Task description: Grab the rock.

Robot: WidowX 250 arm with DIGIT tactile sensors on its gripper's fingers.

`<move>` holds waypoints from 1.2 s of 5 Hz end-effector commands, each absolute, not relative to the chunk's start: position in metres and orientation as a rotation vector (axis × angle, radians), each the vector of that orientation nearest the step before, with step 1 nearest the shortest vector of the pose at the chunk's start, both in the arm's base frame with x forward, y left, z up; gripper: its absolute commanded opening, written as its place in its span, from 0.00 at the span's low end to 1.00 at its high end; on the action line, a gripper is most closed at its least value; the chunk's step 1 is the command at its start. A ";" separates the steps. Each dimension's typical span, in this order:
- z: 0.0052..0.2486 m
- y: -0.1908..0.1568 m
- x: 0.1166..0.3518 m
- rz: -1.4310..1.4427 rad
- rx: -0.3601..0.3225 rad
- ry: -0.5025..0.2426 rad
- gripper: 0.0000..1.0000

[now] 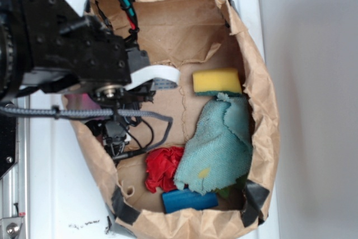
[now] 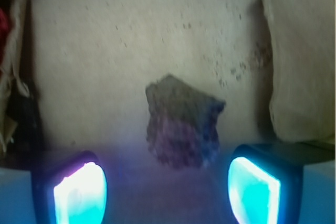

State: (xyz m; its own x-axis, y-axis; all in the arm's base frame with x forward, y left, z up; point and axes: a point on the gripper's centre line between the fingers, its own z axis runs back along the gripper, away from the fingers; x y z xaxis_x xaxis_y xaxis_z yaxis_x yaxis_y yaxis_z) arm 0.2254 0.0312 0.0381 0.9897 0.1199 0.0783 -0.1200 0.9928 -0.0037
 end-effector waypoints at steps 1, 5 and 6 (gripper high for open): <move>0.042 0.031 0.248 0.148 -0.011 -0.138 1.00; 0.032 0.031 0.260 0.189 0.026 -0.198 0.00; 0.034 0.029 0.256 0.155 0.048 -0.196 0.00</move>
